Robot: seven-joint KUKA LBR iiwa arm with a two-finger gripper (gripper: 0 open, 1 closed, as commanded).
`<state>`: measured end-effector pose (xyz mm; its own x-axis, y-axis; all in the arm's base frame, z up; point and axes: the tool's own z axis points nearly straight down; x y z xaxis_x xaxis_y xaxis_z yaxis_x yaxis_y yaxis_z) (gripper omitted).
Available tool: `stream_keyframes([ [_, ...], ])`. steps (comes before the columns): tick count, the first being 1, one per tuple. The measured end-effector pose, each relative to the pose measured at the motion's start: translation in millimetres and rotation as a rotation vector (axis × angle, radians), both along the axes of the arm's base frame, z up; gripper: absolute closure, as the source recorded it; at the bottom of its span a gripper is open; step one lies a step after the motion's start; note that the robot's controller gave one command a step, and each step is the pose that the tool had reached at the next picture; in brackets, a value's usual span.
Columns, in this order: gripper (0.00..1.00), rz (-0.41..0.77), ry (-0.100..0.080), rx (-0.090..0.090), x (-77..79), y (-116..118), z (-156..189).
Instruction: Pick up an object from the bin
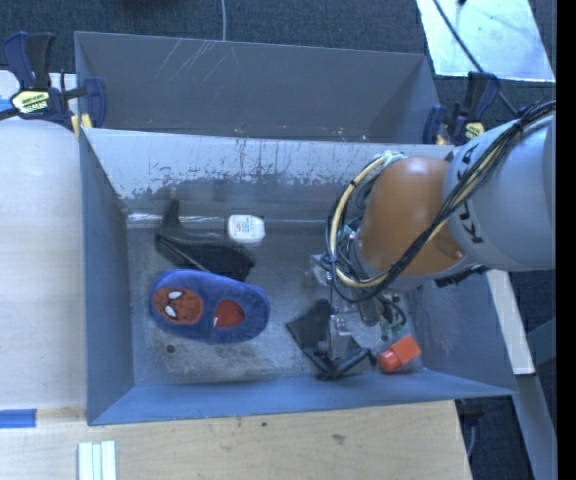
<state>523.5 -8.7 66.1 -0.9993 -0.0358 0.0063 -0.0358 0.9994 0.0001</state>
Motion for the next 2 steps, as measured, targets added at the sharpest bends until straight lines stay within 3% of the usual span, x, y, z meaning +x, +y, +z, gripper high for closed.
stream_keyframes([
  [1, 1.00, 0.000, -0.012, 0.000, 4.7, 0.0, 5.0],
  [2, 1.00, 0.035, -0.017, 0.001, -12.9, 34.1, 153.1],
])
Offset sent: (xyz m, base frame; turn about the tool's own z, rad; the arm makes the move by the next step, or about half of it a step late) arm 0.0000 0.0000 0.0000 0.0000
